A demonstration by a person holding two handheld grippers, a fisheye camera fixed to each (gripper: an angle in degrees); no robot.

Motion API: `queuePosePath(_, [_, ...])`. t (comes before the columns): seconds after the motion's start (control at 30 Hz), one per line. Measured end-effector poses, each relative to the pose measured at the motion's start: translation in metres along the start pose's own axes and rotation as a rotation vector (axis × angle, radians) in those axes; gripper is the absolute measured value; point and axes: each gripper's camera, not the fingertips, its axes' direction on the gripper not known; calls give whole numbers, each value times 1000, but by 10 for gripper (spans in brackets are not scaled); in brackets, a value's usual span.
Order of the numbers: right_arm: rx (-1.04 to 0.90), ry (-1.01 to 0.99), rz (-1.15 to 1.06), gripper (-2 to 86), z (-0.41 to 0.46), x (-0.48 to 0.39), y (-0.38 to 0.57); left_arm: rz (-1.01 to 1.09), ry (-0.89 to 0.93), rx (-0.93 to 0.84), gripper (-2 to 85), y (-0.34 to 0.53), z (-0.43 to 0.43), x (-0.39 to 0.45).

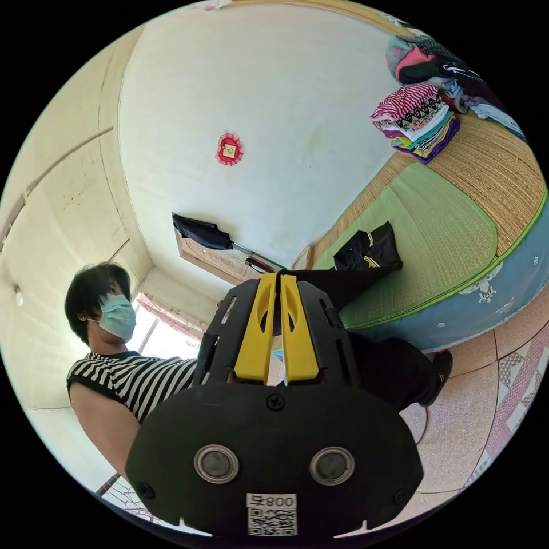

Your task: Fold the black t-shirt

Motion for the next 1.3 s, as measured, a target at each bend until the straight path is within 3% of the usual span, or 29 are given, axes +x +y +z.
queuePosePath(0.43, [13,-55,-105,8,5,-53,1,99,71,31,7,-6,5,37])
queuePosePath(0.8, [14,-21,-40,8,21,-59,-22,33,64,27,7,-29,25,30])
queuePosePath(1.3, [-35,51,72,8,88,-56,-141,-40,6,60,8,-134,61,13])
